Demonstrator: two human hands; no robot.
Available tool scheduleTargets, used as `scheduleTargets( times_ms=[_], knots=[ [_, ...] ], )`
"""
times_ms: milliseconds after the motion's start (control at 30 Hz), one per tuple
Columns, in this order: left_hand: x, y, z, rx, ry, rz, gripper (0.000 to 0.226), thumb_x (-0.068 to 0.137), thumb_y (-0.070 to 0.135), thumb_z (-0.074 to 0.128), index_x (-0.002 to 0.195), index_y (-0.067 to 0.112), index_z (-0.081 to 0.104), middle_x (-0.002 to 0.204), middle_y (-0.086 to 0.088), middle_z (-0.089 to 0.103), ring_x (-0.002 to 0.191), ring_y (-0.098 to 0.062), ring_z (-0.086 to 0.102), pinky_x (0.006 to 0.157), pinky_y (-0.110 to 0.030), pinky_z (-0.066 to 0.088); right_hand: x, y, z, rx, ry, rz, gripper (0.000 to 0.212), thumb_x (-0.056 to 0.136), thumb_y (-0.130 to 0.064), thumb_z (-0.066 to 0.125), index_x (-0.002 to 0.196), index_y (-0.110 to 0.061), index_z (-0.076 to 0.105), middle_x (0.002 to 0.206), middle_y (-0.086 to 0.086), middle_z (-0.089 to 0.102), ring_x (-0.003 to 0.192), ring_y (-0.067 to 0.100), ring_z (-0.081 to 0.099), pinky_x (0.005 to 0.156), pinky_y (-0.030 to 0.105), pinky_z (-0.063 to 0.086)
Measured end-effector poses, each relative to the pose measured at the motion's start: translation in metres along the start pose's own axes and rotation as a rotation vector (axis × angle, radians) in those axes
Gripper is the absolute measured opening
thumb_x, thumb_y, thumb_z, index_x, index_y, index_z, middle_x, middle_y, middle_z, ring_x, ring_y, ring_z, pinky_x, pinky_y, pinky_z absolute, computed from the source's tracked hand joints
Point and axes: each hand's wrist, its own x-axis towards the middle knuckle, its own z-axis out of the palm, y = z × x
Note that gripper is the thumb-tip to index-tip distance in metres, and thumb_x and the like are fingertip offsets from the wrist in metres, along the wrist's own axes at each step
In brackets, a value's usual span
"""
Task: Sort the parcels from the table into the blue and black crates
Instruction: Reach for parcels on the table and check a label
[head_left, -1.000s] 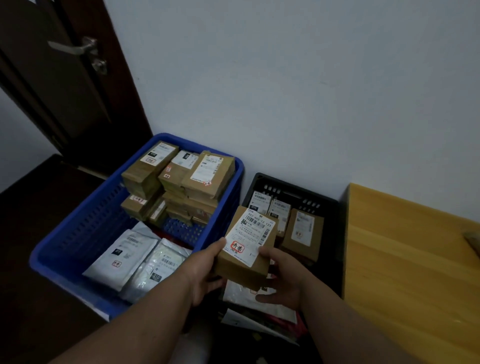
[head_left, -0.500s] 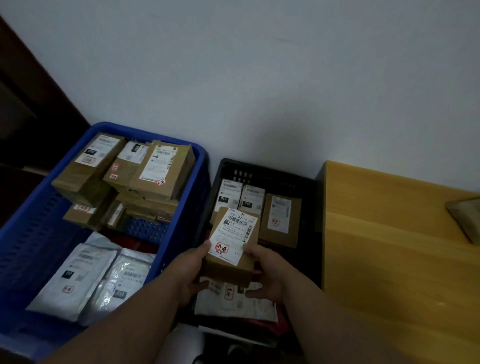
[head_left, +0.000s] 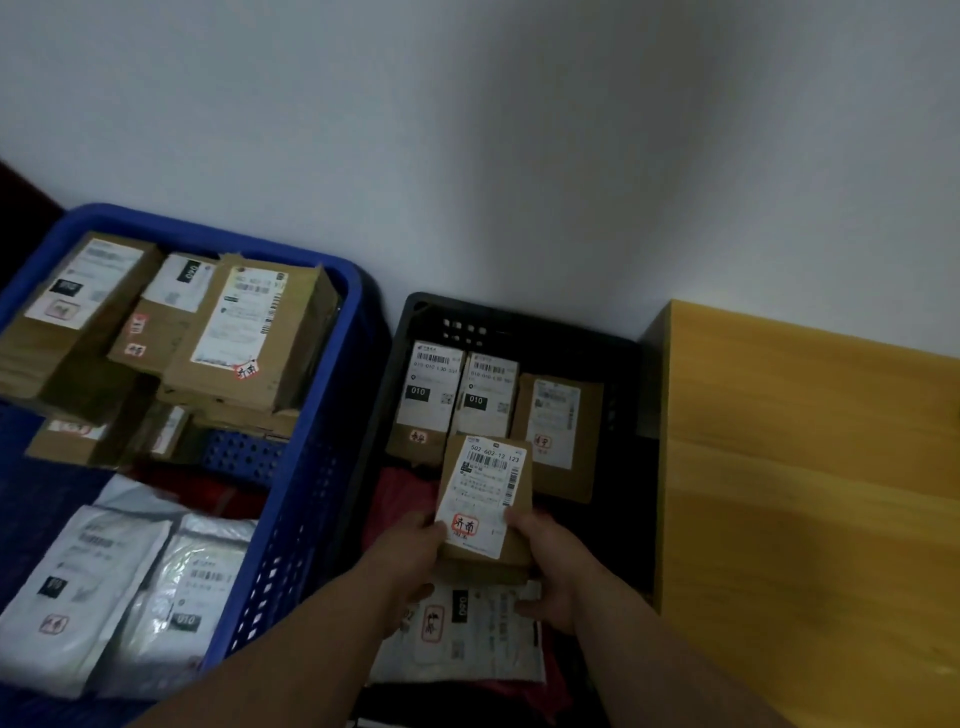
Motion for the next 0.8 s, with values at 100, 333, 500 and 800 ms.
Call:
scheduleTargets(
  times_ms=[100,333,500,800],
  knots=[
    [0.016,0.016,0.005,0.118,-0.021,0.057,0.039,0.102,0.022,0.042,0.141,0.025,0.044,0.127,-0.007,0.058,0.105,-0.02,0.055,0.076,-0.029,0.048,0.013,-0.011,0.001,0.09,0.036,-0.065,0.04,0.097,-0.033,0.055,0.136,-0.031,0.048,0.118,0.004,0.066,0.104,0.028,0.063,0.088,0.047,0.052],
    [0.057,0.076,0.031,0.231,-0.103,0.189,0.041,0.099,0.01,0.047,0.138,0.021,0.051,0.104,-0.003,0.065,0.085,-0.017,0.064,0.062,-0.026,0.057,0.041,-0.055,-0.006,0.26,0.342,-0.328,0.06,0.096,-0.024,0.056,0.148,-0.028,0.026,0.13,0.01,0.056,0.104,0.028,0.061,0.09,0.05,0.055],
    [0.079,0.105,0.064,0.314,-0.215,0.208,0.059,0.093,0.005,0.054,0.146,0.028,0.039,0.135,-0.006,0.057,0.114,-0.026,0.059,0.095,-0.04,0.053,0.056,-0.071,-0.013,0.138,0.532,-0.41,0.072,0.092,-0.008,0.054,0.152,-0.031,0.02,0.141,0.008,0.047,0.121,0.028,0.053,0.1,0.049,0.049],
    [0.094,0.117,0.098,0.175,-0.313,0.155,0.044,0.094,0.0,0.047,0.127,0.028,0.059,0.121,-0.001,0.067,0.11,-0.02,0.062,0.099,-0.039,0.051,0.067,-0.07,-0.024,0.312,0.384,-0.329,0.037,0.103,-0.028,0.043,0.128,-0.055,0.043,0.116,-0.01,0.059,0.101,0.017,0.058,0.095,0.041,0.049]
  ],
)
